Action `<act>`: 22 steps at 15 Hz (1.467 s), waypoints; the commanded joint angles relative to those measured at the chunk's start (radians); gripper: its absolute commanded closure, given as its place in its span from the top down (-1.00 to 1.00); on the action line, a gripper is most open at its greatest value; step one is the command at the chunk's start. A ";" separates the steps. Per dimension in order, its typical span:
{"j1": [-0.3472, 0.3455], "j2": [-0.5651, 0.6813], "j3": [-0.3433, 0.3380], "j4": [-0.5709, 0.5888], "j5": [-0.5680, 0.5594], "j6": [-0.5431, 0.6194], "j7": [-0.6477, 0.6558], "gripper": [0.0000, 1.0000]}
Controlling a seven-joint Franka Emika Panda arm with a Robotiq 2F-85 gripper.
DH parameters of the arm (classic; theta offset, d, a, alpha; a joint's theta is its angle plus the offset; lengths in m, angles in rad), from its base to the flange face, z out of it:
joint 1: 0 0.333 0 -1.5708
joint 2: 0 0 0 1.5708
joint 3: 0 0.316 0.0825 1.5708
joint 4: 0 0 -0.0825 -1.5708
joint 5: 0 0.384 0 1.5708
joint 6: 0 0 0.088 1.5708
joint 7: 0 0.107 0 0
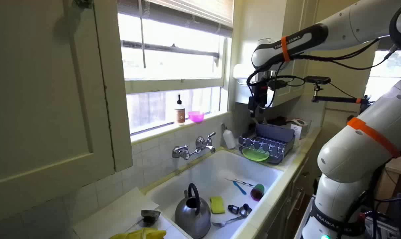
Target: Put the yellow plate on the windowsill.
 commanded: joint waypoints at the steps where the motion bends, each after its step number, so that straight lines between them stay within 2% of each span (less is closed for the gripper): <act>1: -0.003 0.001 0.003 0.002 0.002 -0.002 -0.001 1.00; 5: -0.004 0.029 -0.007 -0.014 0.005 0.012 -0.005 1.00; 8: -0.007 0.063 -0.056 -0.098 0.033 0.114 -0.047 1.00; 13: -0.016 0.139 -0.147 -0.240 0.033 0.429 -0.228 1.00; 15: 0.000 0.189 -0.200 -0.275 0.089 0.563 -0.327 1.00; 17: 0.027 0.245 -0.255 -0.289 0.190 0.649 -0.458 1.00; 19: 0.043 0.323 -0.291 -0.264 0.328 0.670 -0.538 1.00; 20: -0.015 0.254 -0.223 -0.286 0.241 0.639 -0.471 1.00; 22: -0.015 0.300 -0.237 -0.277 0.301 0.652 -0.519 1.00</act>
